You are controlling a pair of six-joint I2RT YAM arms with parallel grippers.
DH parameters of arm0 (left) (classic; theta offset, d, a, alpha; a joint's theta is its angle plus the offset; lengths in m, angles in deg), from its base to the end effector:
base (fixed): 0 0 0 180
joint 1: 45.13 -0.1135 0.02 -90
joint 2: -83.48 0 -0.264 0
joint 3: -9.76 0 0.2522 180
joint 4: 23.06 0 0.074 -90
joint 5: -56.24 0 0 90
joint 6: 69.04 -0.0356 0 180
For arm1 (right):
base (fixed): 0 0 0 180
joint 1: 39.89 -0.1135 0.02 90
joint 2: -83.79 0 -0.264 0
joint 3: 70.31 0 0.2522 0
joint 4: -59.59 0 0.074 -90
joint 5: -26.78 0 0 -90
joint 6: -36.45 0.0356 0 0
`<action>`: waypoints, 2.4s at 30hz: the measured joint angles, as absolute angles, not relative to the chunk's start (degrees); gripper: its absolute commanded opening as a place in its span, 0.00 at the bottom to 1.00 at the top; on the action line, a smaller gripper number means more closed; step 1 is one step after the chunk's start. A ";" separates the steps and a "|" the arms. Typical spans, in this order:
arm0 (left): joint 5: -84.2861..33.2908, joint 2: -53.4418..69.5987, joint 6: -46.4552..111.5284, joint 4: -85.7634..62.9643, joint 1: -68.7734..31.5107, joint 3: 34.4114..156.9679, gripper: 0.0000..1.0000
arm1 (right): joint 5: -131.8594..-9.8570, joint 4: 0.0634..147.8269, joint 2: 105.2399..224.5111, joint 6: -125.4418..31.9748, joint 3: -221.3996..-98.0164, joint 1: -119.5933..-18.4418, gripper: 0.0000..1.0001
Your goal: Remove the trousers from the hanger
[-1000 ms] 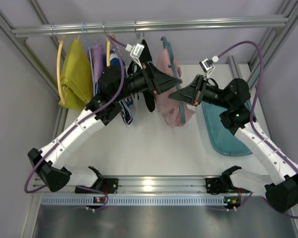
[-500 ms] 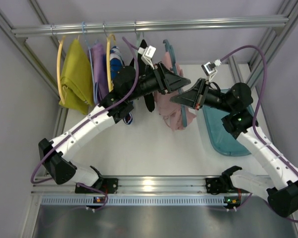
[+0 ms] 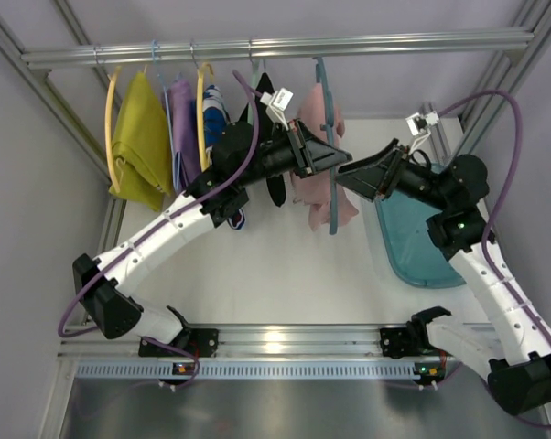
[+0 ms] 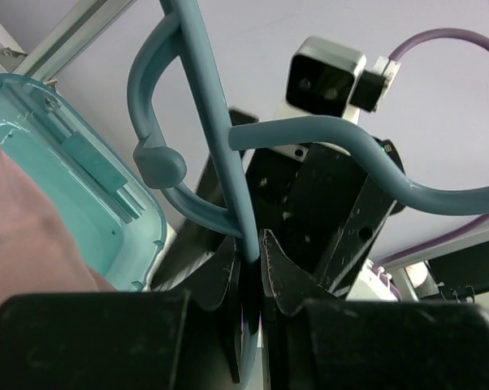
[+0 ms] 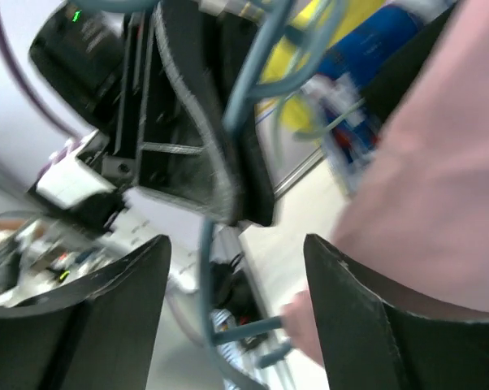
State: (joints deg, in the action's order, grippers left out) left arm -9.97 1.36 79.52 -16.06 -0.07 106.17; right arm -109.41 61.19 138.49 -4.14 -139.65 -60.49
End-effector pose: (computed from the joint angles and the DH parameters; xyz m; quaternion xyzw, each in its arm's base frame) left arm 0.2257 -0.2465 0.4508 0.0777 0.6602 -0.6615 0.3471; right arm 0.1852 0.0971 0.4150 -0.1550 0.6308 0.6130 0.4498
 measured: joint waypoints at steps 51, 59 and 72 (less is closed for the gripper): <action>-13.29 -0.44 94.45 -5.57 -0.55 110.78 0.00 | -99.84 74.93 116.85 -72.18 -115.43 -67.90 0.99; -13.31 -0.44 94.34 -5.59 -0.55 110.78 0.00 | -90.94 72.57 119.85 -70.19 -113.96 -71.83 0.99; -13.29 -0.44 93.90 -5.59 -0.58 110.78 0.00 | -77.59 58.19 129.12 -65.47 -112.35 -74.63 0.99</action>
State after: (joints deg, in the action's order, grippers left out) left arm -13.29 -0.44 93.90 -5.59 -0.58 110.78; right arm -77.59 58.19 129.12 -65.47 -112.35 -74.63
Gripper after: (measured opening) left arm 0.135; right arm 0.993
